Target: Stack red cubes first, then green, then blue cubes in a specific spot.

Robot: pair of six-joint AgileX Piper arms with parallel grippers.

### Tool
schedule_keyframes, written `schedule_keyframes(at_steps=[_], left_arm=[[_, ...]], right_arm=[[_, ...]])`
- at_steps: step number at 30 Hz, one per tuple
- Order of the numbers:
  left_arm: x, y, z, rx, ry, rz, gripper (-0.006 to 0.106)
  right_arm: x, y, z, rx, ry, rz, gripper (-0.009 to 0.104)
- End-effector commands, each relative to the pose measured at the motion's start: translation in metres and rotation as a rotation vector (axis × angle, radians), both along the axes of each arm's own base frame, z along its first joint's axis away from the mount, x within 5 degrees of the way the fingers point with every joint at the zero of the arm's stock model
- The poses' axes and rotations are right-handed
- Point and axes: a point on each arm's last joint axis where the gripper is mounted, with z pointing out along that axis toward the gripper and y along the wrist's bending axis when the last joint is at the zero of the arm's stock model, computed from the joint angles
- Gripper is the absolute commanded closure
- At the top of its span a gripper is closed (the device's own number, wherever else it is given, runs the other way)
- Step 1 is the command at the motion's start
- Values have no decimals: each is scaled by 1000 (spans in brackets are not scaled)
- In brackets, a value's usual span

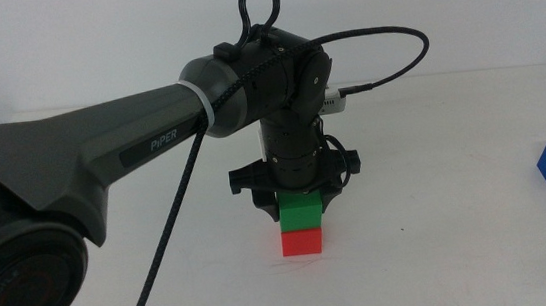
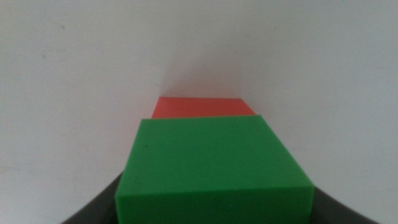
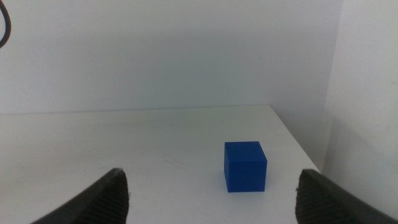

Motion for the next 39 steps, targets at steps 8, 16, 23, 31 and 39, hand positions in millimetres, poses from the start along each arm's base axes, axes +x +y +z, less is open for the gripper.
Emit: schedule_keyframes(at_steps=[8, 16, 23, 31, 39], left_arm=[[-1, 2, 34, -37, -102, -14, 11], [-20, 30, 109, -23, -282, -262, 9], [-63, 120, 189, -40, -370, -588, 9], [-141, 204, 202, -281, -667, -532, 9], [-199, 221, 211, -316, -883, -531, 9]], right_arm=[[-2, 1, 16, -28, -113, 10, 1], [-2, 1, 16, -28, -113, 10, 1], [-2, 1, 16, -28, -113, 10, 1], [-2, 1, 16, -28, -113, 10, 1], [-2, 1, 16, -28, -113, 10, 1]])
